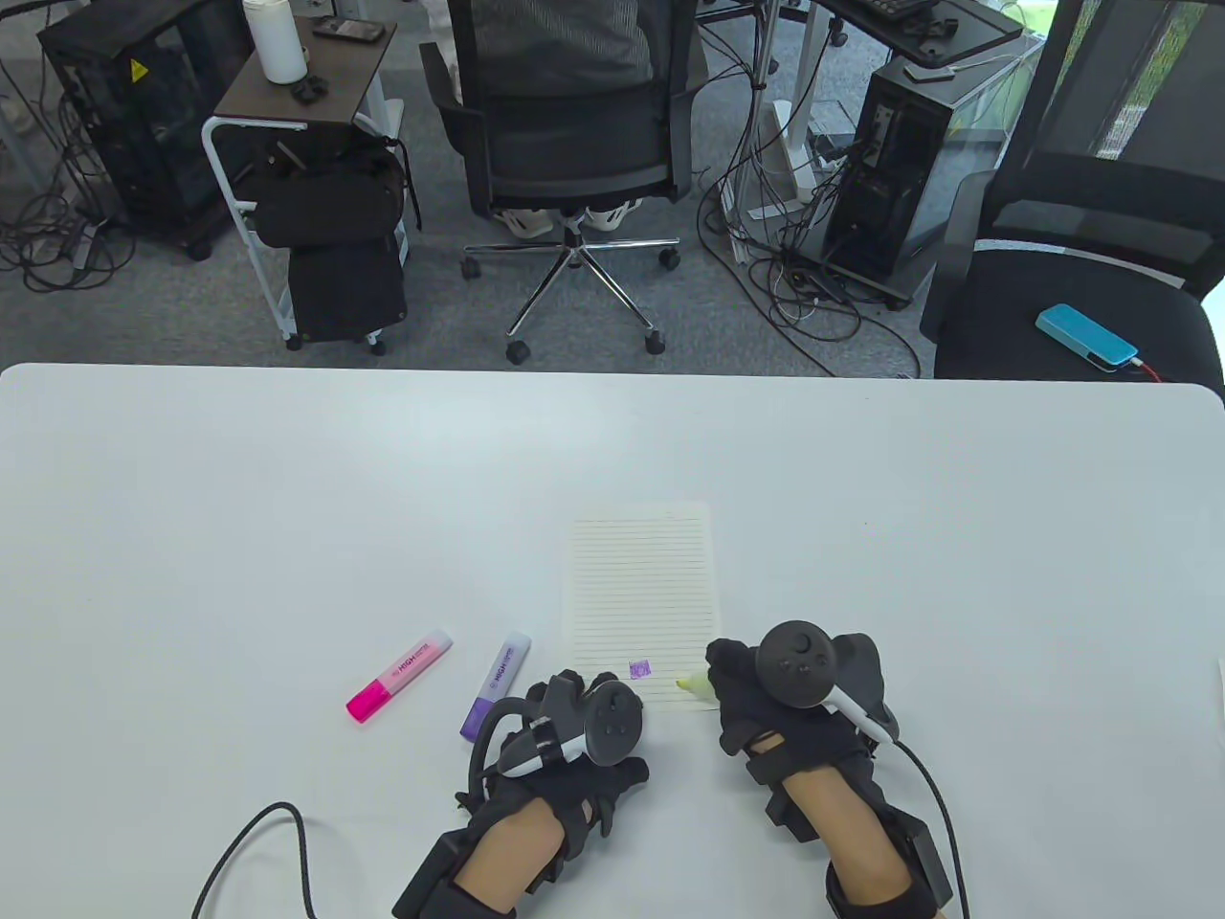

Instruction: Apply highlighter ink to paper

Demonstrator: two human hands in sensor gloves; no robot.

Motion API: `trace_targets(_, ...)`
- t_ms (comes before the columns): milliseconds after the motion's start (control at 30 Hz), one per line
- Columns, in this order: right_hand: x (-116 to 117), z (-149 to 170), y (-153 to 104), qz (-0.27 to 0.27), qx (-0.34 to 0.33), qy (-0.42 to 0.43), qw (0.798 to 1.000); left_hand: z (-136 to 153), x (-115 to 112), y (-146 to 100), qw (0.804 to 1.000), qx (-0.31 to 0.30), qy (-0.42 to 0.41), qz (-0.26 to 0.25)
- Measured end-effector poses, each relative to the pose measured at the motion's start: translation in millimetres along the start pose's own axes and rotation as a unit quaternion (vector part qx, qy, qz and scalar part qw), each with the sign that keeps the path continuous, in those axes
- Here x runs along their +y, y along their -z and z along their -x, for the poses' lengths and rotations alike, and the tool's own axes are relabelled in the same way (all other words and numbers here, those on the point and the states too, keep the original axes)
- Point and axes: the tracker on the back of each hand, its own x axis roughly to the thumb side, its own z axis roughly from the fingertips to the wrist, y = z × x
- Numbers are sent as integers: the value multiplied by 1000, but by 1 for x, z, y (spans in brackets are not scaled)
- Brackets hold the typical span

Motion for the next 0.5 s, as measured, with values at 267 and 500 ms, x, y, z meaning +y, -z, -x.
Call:
trace_targets(267,5,-4,1,-10,8,-25,1000,0,0,0,1000,1,-2,5)
trace_targets(500,3,-1,0,7,20,-20,1000,0,0,0,1000,2,-2,7)
